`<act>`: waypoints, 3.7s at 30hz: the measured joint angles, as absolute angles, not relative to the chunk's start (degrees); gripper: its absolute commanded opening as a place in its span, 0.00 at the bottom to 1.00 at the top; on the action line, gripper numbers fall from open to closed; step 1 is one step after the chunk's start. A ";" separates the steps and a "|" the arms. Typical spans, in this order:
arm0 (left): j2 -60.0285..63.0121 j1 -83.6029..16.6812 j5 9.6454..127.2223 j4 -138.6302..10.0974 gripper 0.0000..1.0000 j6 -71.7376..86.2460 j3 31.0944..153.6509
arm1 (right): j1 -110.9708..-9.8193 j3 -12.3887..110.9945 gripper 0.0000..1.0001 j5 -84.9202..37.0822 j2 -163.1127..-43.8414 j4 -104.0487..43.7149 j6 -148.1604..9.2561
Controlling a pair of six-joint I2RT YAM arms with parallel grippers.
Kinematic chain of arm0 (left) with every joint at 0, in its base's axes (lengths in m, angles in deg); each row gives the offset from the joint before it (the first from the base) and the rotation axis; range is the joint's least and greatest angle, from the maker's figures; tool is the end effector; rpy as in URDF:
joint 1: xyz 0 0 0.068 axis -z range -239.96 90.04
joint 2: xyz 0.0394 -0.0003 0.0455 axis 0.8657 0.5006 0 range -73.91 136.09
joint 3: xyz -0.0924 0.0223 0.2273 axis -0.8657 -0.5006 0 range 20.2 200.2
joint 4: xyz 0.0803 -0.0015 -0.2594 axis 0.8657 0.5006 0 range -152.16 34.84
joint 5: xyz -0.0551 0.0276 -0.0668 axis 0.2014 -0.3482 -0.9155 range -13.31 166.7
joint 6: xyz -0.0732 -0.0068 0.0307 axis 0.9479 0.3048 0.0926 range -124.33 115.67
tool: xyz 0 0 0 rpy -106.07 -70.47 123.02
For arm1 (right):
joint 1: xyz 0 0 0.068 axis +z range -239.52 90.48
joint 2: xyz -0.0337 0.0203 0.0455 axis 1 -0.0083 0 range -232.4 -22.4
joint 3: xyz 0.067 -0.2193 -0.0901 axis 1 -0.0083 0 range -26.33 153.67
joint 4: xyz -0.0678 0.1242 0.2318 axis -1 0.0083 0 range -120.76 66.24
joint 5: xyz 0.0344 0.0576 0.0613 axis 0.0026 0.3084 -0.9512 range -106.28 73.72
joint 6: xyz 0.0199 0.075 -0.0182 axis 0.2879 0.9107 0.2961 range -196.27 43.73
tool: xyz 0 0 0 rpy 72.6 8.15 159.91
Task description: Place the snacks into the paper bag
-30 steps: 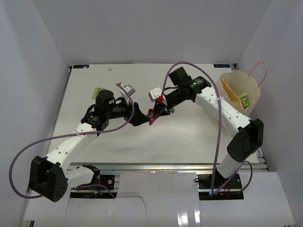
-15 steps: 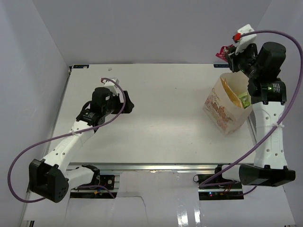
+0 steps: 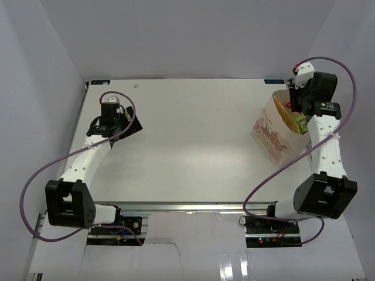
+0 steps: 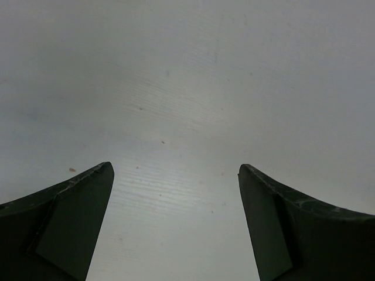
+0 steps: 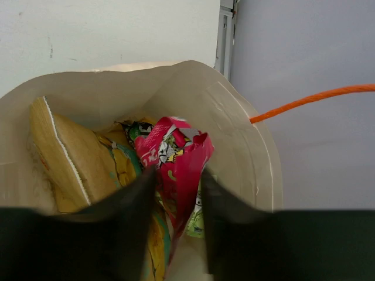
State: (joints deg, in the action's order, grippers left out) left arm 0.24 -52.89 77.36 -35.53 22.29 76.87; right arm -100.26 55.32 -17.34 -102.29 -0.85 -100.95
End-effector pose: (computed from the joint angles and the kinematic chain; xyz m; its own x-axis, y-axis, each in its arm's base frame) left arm 0.3174 -0.0385 0.2222 -0.6691 -0.3685 -0.6454 -0.2068 0.9264 -0.3146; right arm 0.3520 -0.0655 0.3469 -0.4923 -0.3316 -0.8048 -0.0388 0.9320 -0.3603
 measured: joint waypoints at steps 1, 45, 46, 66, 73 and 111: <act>1.92 -53.94 78.56 -34.46 0.98 23.44 78.18 | -100.35 55.32 0.60 -17.34 -102.69 -0.50 -101.09; 51.88 -58.90 79.22 -34.87 0.07 8.36 116.73 | -100.07 65.24 0.93 -67.30 -96.98 6.97 -106.11; 49.48 -58.90 75.31 -35.97 0.07 8.17 113.48 | -99.30 65.57 0.94 -70.30 -96.96 7.72 -108.93; 19.43 -38.29 7.94 -50.44 0.07 22.61 76.85 | -53.03 57.83 0.99 -65.12 -108.52 21.57 -165.08; 13.79 -38.14 5.67 -52.12 0.08 24.45 76.87 | -49.12 57.48 0.93 -62.19 -111.71 23.72 -166.55; -1.84 -39.71 45.08 -38.33 0.92 13.15 82.16 | -84.07 62.35 0.08 -30.04 -89.03 -4.28 -103.31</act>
